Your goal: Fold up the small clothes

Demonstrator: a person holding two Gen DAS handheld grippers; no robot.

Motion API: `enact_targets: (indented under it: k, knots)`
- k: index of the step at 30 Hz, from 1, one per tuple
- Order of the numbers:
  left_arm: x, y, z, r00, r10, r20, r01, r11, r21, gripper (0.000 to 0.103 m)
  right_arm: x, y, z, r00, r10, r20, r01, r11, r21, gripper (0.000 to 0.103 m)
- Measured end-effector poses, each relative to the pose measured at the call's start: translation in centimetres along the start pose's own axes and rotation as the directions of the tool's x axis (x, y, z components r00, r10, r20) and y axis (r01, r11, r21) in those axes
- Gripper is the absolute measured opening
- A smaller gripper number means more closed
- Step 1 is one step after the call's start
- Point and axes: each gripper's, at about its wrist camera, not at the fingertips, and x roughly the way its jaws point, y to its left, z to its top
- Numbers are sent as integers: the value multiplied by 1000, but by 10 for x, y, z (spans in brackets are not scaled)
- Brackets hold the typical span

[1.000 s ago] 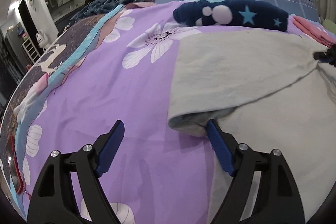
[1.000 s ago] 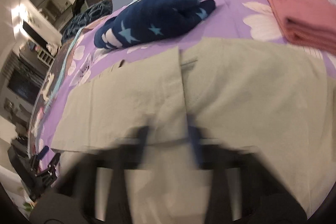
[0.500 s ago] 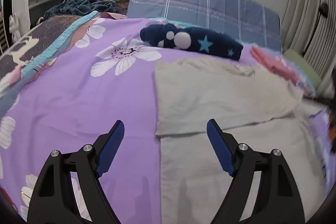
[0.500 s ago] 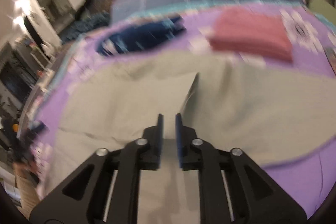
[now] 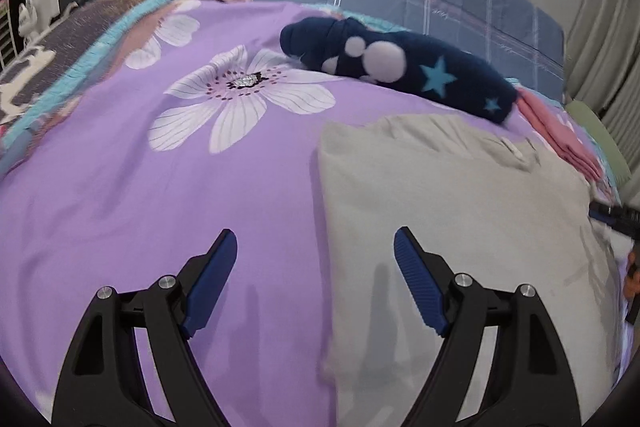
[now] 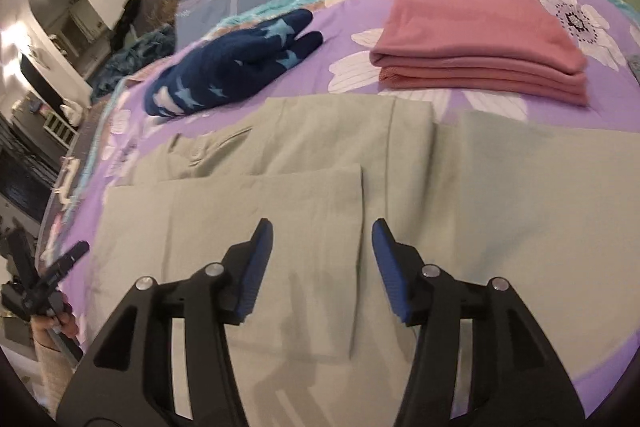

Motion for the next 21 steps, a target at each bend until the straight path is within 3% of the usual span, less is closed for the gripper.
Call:
enact_targets:
  k: [2,5,6,7,8,10,12,14,16,18,21]
  knots:
    - [17,2,13,999,-43,-28,42,999,-25,81,16,4,1,1000,-16,-20,15,1000,-3,30]
    - [48,4,32,994,-88,-65,82,994,-78,66,23,6,-3,998,-57,7,57,998,-18,25]
    - [51,3,36,993,-99,-62,94,992,-85,51,23,6,-4,998,-55,15,55,998,-18,25]
    - [54,-1,41,989,-136,-51,131,988,-87,21,22,5,-5,999,-51,17,51,999,-16,24]
    - [56,-3,47,982,-181,-54,176,980,-95,7,22,4,-5,999,-47,19,47,999,-12,24]
    - [45,-9,54,984,-180,-12,178,979,-100,5,21,1,-4,999,-46,21,46,999,-1,15]
    - [20,-16,57,982,-166,91,172,984,-56,4,13,-3,-3,998,-49,47,47,999,26,8]
    - [7,-22,56,986,-78,150,78,997,3,3,7,-5,-3,996,-39,80,35,998,42,7]
    - [23,-21,52,993,49,107,-53,998,37,2,11,-10,-2,995,-66,69,62,996,65,7]
    - [42,-19,45,988,141,55,-145,987,70,2,21,-16,-4,997,-69,45,64,993,94,6]
    - [41,-16,37,989,141,37,-143,987,70,2,9,-10,-10,995,-66,81,59,995,85,6]
